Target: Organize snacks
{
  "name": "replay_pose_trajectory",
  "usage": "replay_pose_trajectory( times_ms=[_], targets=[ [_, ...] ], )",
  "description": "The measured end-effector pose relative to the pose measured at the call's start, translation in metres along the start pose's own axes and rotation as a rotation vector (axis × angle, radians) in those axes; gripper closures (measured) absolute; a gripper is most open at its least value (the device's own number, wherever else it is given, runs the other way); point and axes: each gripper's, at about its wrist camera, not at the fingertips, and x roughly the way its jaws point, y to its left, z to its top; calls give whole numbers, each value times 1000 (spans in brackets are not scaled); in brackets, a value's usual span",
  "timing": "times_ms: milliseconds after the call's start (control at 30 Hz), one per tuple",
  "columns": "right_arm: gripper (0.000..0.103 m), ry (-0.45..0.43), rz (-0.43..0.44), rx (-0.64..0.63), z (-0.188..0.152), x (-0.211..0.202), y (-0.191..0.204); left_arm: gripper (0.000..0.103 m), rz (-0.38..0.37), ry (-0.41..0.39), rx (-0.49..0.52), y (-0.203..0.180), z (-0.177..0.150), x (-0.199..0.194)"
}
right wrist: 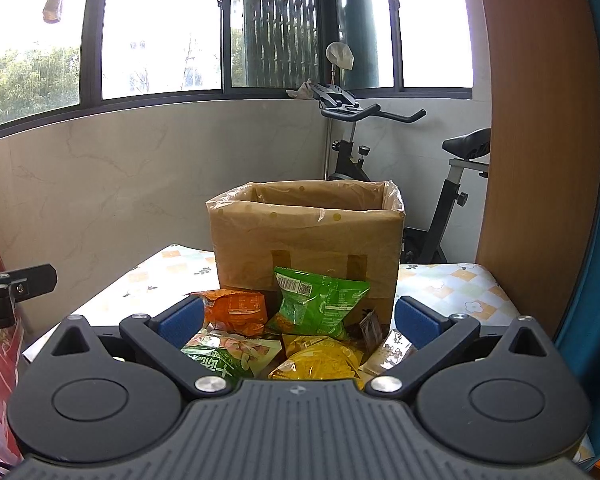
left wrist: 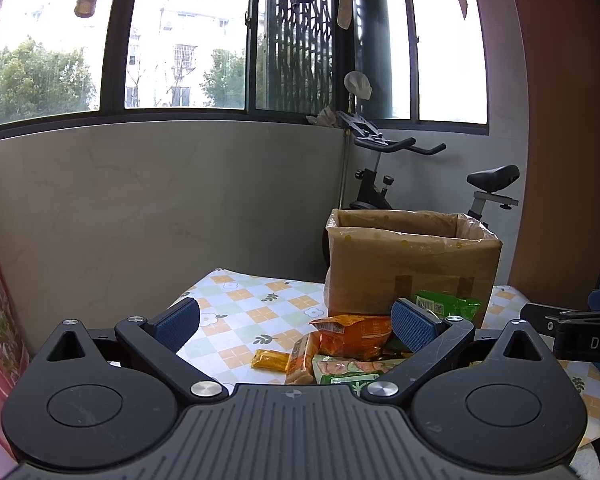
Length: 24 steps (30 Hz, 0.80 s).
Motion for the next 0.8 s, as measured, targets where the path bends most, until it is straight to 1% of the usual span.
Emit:
replay_pose_trajectory(
  times_ms=[567, 600, 800],
  targets=[
    [0, 1, 1, 2, 1, -3, 0, 0, -12, 4, -5, 1, -1, 2],
    [0, 2, 2, 0, -4, 3, 2, 0, -13, 4, -3, 1, -1, 2],
    [0, 2, 11, 18, -8, 4, 4, 0, -19, 4, -8, 3, -1, 3]
  ],
)
